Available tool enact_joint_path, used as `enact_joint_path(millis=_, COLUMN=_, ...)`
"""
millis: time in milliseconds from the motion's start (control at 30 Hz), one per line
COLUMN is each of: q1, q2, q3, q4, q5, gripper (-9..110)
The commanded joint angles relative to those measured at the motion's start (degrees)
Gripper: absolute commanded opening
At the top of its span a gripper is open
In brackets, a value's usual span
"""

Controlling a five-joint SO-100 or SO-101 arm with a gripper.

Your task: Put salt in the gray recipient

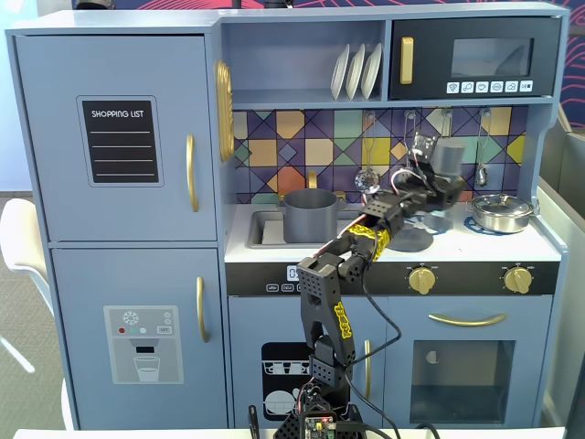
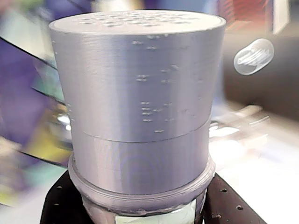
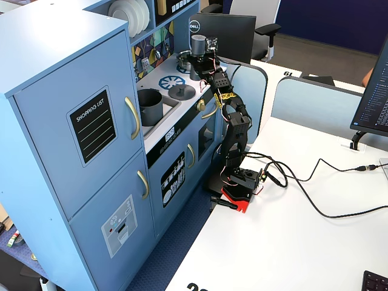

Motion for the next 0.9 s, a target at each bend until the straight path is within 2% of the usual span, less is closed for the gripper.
enact_joint_path(millis=0, q1=2.11, q2=1.58, q3=3.52, q4=-8.7, q5=-5.45, gripper=0)
enact_joint_path(millis=433, q1=2.37, q2=-5.27, q3=6.15, q4=-19.78, q5=-2.99, gripper=0)
enact_joint_path(millis=867, q1=3.87, q2=-10.2, q3=4.92, q4=-21.09, q5=-1.76, gripper=0)
